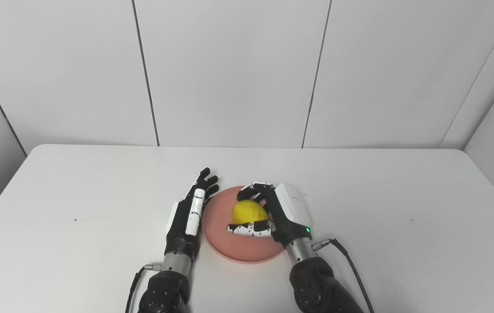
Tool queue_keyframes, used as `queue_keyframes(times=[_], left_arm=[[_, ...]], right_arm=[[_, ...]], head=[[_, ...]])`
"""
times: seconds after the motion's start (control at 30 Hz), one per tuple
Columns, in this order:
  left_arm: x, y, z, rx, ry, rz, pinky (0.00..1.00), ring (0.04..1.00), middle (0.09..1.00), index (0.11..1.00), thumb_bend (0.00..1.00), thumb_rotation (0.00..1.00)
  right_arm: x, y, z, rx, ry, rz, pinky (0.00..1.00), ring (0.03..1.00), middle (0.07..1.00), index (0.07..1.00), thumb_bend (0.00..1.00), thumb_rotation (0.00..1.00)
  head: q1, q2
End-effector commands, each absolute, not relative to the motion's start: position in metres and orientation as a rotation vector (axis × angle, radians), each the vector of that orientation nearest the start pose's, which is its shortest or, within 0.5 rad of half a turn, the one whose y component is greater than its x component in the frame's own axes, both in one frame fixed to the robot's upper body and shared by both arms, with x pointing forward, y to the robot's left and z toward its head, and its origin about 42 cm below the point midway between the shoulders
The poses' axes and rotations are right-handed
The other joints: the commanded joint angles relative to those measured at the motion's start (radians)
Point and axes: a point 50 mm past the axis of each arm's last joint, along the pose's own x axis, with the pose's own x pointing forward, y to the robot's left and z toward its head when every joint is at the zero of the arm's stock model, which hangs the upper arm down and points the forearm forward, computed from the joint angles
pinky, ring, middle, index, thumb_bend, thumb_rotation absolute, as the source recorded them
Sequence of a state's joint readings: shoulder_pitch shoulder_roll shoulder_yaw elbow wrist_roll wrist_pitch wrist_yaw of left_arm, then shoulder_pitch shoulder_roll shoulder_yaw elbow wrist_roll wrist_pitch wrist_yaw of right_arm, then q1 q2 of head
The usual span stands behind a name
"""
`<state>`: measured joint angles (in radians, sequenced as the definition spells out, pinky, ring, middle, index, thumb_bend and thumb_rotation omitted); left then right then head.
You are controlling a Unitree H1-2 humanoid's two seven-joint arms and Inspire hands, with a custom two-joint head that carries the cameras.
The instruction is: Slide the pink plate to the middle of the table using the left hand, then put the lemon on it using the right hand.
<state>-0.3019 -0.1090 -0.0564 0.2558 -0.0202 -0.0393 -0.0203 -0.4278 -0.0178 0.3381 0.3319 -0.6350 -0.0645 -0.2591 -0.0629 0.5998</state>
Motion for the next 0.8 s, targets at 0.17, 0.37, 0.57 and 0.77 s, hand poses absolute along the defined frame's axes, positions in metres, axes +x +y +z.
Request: queue_keyframes(times=[0.17, 0.37, 0.57, 0.77], left_arm=[[0.3749, 0.1206, 0.1287, -0.098, -0.077, -0.188, 0.88, 0.896, 0.906, 0.916, 0.59, 1.00], [0.3749, 0.1211, 0.1284, -0.093, -0.077, -0.188, 0.88, 0.897, 0.905, 0.915, 0.59, 1.00], [0.3753, 0.1219, 0.1286, -0.098, -0.077, -0.179, 0.88, 0.893, 0.898, 0.908, 0.59, 1.00], [0.3756, 0.1232, 0.1289, -0.102, -0.078, -0.183, 0.88, 0.895, 0.900, 0.908, 0.58, 1.00]], right_arm=[[0.4011, -0.0994, 0.1636, -0.723, -0.473, 0.149, 0.31, 0.411, 0.549, 0.473, 0.51, 0.00], [0.3999, -0.1023, 0.1618, -0.773, -0.513, 0.140, 0.43, 0.454, 0.535, 0.457, 0.51, 0.00], [0.3996, -0.1045, 0.1603, -0.802, -0.541, 0.122, 0.45, 0.457, 0.532, 0.455, 0.51, 0.00], [0.3983, -0.1045, 0.1609, -0.814, -0.558, 0.127, 0.51, 0.482, 0.526, 0.453, 0.51, 0.00]], head=[[0.002, 0.002], [0.001, 0.002], [-0.002, 0.004], [-0.003, 0.005]])
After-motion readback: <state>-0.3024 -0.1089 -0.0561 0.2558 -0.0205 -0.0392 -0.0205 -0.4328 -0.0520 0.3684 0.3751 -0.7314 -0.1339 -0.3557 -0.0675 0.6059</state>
